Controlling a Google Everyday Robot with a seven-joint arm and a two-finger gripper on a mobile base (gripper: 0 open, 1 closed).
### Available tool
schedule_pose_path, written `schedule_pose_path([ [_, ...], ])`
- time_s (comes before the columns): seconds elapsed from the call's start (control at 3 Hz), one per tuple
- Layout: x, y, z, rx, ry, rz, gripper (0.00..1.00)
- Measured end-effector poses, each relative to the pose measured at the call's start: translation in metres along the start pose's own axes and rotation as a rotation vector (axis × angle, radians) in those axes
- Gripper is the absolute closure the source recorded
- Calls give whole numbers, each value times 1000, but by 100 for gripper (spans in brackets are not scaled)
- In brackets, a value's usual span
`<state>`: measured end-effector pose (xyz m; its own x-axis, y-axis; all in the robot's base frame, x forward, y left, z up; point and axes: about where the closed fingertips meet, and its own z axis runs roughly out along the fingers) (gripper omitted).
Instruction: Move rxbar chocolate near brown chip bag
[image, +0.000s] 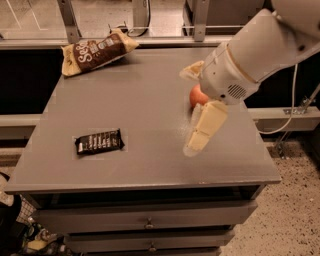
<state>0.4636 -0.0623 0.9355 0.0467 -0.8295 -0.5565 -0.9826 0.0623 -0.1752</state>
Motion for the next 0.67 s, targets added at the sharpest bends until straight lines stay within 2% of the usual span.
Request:
schedule_pose_path([
  [0.33, -7, -6, 34, -39, -89, 4, 0],
  [0.67, -24, -7, 69, -100, -135, -6, 0],
])
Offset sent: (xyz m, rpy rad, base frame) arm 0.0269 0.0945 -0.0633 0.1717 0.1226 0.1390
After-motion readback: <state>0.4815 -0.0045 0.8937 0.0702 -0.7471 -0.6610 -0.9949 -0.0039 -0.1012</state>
